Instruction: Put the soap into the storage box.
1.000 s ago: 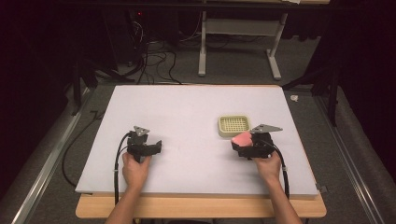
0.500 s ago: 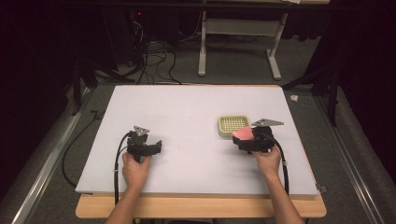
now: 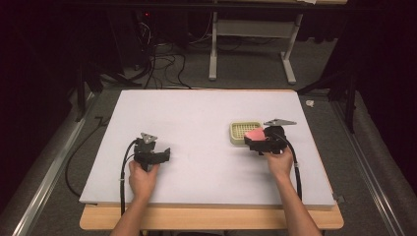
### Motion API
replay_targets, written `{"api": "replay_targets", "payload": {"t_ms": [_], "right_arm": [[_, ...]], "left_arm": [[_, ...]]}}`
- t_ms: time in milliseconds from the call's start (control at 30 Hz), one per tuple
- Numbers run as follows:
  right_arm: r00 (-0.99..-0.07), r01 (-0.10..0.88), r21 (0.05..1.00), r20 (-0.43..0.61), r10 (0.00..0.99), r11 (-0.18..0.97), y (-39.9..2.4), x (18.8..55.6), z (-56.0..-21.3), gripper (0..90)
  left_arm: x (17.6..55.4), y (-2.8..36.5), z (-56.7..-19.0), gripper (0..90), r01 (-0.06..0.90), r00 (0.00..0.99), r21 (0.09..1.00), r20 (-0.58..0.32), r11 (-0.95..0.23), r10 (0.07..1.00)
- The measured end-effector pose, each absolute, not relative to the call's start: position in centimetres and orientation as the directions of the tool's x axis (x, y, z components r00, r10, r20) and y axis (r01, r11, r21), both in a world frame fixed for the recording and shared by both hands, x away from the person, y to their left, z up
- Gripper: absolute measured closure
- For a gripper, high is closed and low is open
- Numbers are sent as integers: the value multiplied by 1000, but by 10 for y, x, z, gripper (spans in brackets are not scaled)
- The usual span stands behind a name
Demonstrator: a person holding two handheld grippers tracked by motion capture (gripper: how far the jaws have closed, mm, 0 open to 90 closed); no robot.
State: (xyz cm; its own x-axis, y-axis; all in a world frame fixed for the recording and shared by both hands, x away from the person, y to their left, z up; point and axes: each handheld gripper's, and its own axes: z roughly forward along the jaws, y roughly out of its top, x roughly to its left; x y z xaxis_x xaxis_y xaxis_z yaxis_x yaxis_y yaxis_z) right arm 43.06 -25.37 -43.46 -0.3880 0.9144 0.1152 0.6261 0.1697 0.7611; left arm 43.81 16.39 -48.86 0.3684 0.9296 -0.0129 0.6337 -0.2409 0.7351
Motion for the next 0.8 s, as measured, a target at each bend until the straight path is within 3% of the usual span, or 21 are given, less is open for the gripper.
{"api": "replay_targets", "payload": {"t_ms": [800], "right_arm": [[-302, 715, 686, 123, 945, 139, -231, 469, -438, 135]], "left_arm": [[438, 164, -489, 198, 633, 368, 736, -13, -240, 930]]}}
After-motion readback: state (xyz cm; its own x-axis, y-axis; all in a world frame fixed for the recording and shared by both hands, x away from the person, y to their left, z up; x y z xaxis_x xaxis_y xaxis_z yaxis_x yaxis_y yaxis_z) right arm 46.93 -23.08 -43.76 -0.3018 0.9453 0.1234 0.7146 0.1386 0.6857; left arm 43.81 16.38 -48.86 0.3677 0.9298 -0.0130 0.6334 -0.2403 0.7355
